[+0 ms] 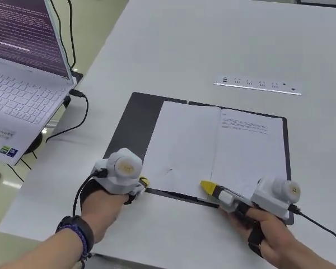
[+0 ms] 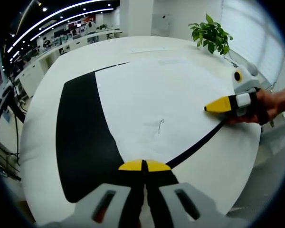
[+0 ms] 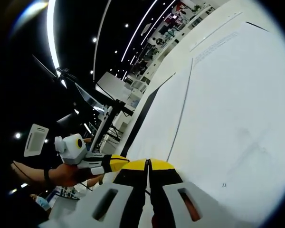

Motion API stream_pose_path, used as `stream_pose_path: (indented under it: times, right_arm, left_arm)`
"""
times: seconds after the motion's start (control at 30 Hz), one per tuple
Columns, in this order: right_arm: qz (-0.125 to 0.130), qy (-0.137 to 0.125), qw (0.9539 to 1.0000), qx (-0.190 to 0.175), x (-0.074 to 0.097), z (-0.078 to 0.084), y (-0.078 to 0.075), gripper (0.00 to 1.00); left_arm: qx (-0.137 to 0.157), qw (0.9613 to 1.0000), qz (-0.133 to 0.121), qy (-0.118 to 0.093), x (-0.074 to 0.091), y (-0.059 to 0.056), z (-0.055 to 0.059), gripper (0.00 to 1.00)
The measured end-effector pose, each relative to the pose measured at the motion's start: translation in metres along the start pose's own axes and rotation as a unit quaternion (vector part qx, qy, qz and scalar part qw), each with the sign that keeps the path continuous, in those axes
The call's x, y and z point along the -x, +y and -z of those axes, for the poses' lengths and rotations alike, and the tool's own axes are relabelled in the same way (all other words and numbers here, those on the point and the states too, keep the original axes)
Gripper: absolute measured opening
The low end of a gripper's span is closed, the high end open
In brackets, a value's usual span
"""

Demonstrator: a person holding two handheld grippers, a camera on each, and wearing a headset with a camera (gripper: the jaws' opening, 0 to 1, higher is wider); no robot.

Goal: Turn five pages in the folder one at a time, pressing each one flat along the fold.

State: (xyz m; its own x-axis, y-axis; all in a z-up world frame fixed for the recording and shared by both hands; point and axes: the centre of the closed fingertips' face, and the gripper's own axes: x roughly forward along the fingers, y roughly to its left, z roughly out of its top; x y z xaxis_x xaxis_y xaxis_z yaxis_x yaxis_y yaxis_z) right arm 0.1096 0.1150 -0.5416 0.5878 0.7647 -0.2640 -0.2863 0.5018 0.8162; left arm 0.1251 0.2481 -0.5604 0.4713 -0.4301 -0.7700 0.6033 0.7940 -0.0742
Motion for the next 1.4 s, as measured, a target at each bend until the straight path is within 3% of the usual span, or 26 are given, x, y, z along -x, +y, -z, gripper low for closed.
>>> stream_pose_path:
  times: [0.47,0.83,0.97,1.17,1.4]
  right_arm:
    - [-0.002,0.006,1.0,-0.002,0.006,0.009,0.003,0.0]
    - [0.003,-0.008,0.9997,-0.025,0.006,0.006,0.002,0.0]
    - [0.007,-0.008,0.9996,-0.025,0.007,0.005,0.004,0.0]
    - [0.014,-0.017,0.9994,-0.027,0.009,0.0,0.009,0.06]
    - [0.026,-0.031,0.9991,-0.01,0.019,-0.011,0.012,0.21]
  left_arm:
    - [-0.005,1.0,0.0,0.002,0.0,0.0,0.0,0.0]
    - [0.001,1.0,-0.003,0.003,0.0,0.0,0.0,0.0]
    - [0.023,0.9997,-0.002,0.009,0.0,-0.001,-0.001,0.0]
    - [0.015,0.9995,0.011,0.023,0.001,-0.007,-0.001,0.08]
    - [0.017,0.9991,0.023,0.03,0.004,-0.023,-0.001,0.29]
